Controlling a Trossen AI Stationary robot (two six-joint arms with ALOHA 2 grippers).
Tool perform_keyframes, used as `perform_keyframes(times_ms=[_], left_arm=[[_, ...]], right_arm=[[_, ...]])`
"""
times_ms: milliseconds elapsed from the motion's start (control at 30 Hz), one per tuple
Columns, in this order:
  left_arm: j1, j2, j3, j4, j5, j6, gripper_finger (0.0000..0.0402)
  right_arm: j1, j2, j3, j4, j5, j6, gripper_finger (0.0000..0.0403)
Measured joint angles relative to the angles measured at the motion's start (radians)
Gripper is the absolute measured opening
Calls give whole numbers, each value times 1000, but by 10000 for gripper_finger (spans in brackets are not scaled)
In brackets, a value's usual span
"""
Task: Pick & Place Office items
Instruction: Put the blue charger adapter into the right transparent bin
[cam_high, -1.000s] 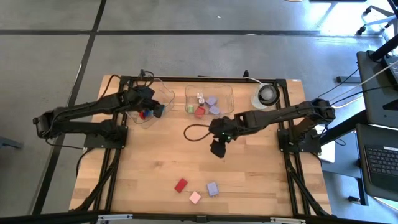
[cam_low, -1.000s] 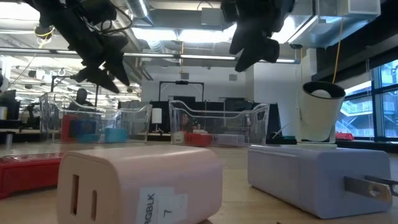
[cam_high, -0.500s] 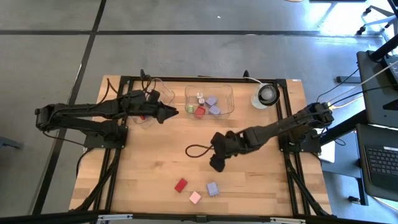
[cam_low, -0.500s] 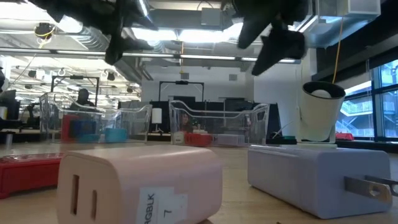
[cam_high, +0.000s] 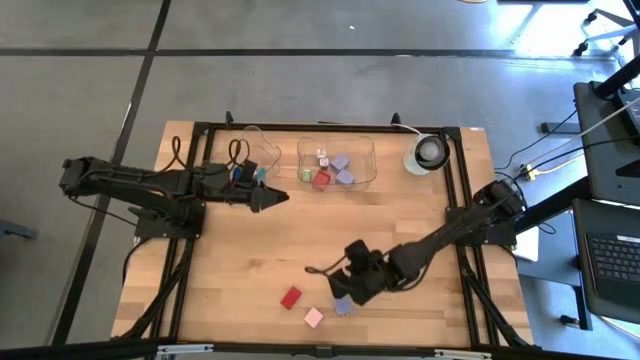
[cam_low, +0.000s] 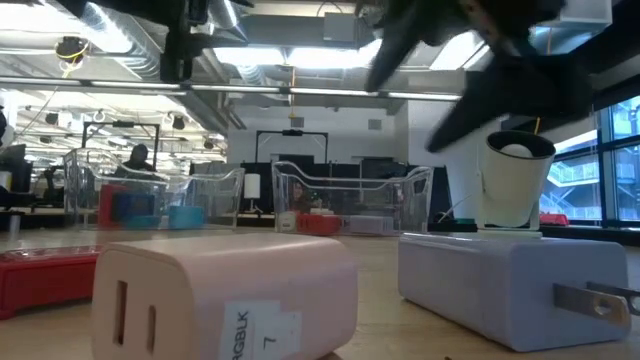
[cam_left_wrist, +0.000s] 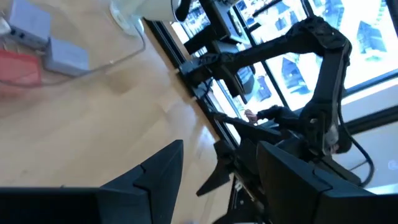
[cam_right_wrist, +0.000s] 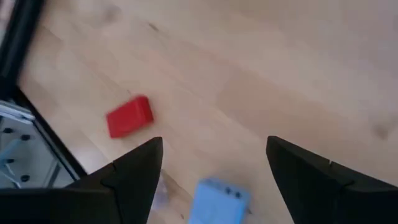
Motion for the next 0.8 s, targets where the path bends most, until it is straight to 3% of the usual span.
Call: perform_keyframes(times_ms=[233, 367, 500, 800], left_arm=[[-132, 0, 0, 35, -146, 0, 200], [-178, 0, 0, 37, -202, 0, 199], [-214, 0, 0, 37, -227, 1, 198], [-276, 0, 0, 36, -234, 2, 198]], right_arm=[[61, 51, 0, 2, 2, 55, 290], [75, 88, 0, 73, 8, -19, 290], [90, 137, 0, 129, 8, -148, 290], [137, 166, 0, 165, 25, -639, 290]])
